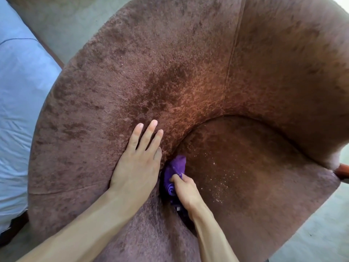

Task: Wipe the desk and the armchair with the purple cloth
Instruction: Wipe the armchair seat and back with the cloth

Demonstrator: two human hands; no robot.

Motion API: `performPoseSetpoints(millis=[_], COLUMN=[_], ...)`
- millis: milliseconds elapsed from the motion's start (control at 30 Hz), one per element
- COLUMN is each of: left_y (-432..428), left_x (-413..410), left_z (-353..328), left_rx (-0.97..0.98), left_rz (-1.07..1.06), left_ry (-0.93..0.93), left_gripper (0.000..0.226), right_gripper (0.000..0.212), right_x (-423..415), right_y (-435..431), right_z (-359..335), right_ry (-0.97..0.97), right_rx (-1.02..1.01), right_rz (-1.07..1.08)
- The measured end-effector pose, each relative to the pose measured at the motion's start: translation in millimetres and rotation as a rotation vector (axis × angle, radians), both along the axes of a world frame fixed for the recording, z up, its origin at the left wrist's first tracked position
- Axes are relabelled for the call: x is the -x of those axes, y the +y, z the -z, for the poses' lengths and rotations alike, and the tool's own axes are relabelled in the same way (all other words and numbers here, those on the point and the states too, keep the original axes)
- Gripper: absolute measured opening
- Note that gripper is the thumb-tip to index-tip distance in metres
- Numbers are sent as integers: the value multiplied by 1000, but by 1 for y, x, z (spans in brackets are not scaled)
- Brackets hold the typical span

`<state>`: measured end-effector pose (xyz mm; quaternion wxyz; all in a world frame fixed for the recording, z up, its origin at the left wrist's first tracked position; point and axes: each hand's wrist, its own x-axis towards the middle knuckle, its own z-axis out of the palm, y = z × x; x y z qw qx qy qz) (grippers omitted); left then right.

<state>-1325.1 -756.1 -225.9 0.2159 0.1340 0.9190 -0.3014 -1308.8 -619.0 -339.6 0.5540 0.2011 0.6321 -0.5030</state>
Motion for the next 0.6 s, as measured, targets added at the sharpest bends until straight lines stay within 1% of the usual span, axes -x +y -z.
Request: performPoseSetpoints(millis=[67,133,167,233,300,333,367,400,433,500,533,600], left_y=[5,11,13,11,7,7,8,11,16,22,23,23], left_x=[0,-1,-1,1,2,2,2,3,4,8,10,15], left_z=[3,6,8,10,12,14,18,23,28,40,47,57], left_rx=[1,-14,-25,-37,-31,-27,-32,-46,-59,-50,-25,36], left_rz=[-9,-19,-30,-37,-23,-12,-4,-3,-9,-19,-25,-24], left_ry=[-12,-28,-31,-30,-24,-23,-31,-50,-80,-146,-165,-193], left_gripper=[64,62,62,61,62,64,64,64,63,60,59,59], right_gripper=[17,18,19,24,34,37,40,44,49,55,54,48], right_x=[-5,-5,-2,7,28,42,56,71,83,92,92,88], right_y=[4,12,17,28,38,39,38,35,30,24,25,30], right_z=[-7,-12,-14,-8,2,10,21,30,41,57,60,63], right_ry=[-62,-55,17,294,573,655,693,700,692,677,702,764], right_rx=[57,54,6,-182,-410,-504,-575,-626,-652,-622,-599,-571], right_rz=[-88,-94,-56,22,8,-20,-64,-168,-318,-574,-617,-546])
